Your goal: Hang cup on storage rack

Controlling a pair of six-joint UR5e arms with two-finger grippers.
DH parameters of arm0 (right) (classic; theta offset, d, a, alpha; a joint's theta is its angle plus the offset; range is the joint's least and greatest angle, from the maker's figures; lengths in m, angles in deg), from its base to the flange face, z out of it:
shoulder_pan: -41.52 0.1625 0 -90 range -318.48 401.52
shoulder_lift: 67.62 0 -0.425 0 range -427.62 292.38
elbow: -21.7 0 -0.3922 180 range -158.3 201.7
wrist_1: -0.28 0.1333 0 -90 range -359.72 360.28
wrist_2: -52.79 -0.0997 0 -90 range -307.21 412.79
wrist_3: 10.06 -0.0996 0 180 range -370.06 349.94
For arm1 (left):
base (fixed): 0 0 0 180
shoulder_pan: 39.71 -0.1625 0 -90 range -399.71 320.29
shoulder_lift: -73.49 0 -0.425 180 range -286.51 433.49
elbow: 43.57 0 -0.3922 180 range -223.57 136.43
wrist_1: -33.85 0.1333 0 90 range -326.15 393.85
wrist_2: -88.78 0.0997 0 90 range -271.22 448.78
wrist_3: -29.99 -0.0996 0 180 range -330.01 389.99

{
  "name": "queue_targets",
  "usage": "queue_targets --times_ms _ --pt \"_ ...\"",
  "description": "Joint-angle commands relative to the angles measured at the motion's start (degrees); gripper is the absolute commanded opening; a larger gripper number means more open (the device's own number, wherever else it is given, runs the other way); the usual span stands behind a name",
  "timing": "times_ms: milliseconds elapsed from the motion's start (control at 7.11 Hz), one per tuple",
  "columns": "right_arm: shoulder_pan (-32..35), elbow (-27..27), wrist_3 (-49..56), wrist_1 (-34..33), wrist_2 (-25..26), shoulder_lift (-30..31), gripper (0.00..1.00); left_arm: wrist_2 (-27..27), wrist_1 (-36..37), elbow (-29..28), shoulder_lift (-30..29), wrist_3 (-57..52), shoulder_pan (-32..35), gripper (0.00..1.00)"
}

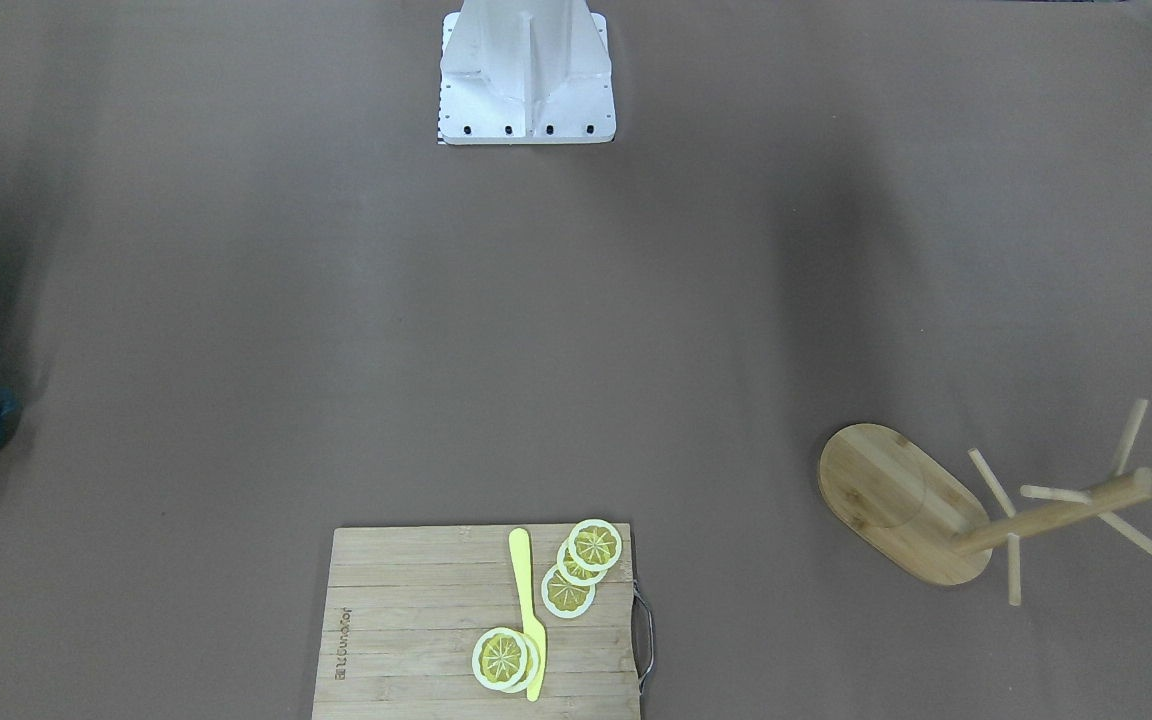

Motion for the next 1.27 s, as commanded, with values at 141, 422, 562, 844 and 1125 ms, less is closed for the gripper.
queue_targets --times_ms 141,422,562,844,1125 --pt "-10.14 -13.93 -24.2 -0.34 1.05 -2.46 0.0 -3.96 -6.76 -0.01 -0.77 10.29 -1.91 0.98" --pt "-21.47 -21.41 -40.75 -1.04 6.82 -6.05 0.0 -4.0 -21.76 -0.19 -0.95 25.4 -9.79 0.98" --pt "-25.09 -23.09 -46.84 -5.31 7.9 -10.51 0.0 -3.82 -25.83 0.16 -1.21 32.18 -12.62 0.98" --pt "-34.31 -24.69 -53.38 -17.09 16.21 -21.41 0.0 1.07 -28.34 4.62 -5.77 45.99 -19.63 0.98" --pt "-40.47 -23.56 -53.31 -17.74 21.94 -24.69 0.0 5.14 -28.34 7.37 -12.42 46.31 -27.02 0.88"
